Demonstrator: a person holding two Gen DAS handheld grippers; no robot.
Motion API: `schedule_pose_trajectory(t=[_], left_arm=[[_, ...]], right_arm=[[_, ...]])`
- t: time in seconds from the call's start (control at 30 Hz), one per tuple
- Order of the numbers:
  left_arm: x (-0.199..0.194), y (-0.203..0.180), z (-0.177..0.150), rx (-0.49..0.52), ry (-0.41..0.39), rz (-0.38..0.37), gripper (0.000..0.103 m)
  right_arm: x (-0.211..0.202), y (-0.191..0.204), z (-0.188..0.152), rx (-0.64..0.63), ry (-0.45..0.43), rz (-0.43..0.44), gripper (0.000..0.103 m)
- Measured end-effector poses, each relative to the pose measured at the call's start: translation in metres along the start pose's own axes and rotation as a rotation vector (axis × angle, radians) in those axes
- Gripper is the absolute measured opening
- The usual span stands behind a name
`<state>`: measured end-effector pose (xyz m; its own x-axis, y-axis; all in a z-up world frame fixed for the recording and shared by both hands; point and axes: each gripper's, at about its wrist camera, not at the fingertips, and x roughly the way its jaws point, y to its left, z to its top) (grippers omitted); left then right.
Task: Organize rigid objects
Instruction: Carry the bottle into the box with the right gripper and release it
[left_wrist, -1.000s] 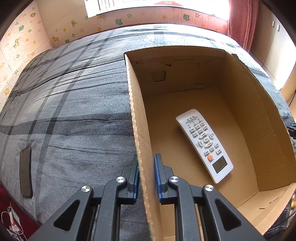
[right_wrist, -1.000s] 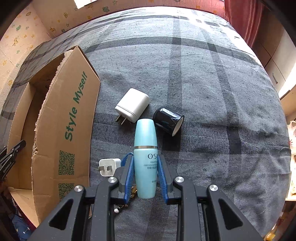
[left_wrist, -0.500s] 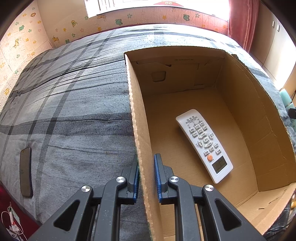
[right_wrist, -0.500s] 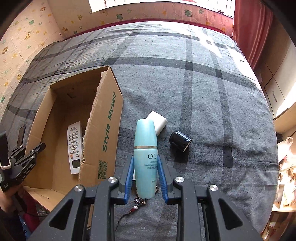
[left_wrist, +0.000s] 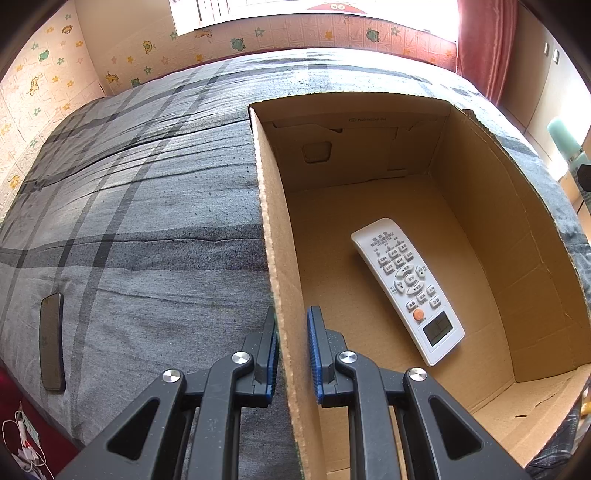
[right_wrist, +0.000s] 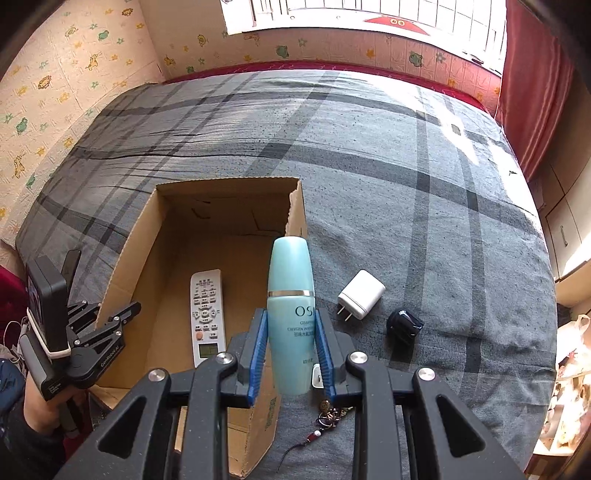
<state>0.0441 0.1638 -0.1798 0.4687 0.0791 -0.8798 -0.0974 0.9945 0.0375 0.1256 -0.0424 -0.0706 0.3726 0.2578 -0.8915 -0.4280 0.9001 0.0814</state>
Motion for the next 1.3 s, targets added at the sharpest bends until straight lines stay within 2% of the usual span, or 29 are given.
schedule_pose_trajectory(t=[0.33, 0.67, 0.93, 1.3], left_arm=[[0.000, 0.000, -0.001, 0.001, 0.000, -0.001, 0.016], [0.001, 0.003, 0.000, -0.002, 0.003, -0.009, 0.016], [0.002, 0.003, 0.000, -0.004, 0.002, -0.012, 0.016], [0.003, 0.003, 0.000, -0.002, 0.005, -0.013, 0.016]], right_arm=[[0.033, 0.041, 0.022, -0.057, 0.036, 0.038, 0.027], [0.082, 0.070, 0.034, -0.103, 0.108, 0.015, 0.027], [0.124, 0.079, 0.043, -0.119, 0.159, -0.036, 0.027], [0.173, 0.077, 0.046, -0.100, 0.258, -0.050, 0.027]])
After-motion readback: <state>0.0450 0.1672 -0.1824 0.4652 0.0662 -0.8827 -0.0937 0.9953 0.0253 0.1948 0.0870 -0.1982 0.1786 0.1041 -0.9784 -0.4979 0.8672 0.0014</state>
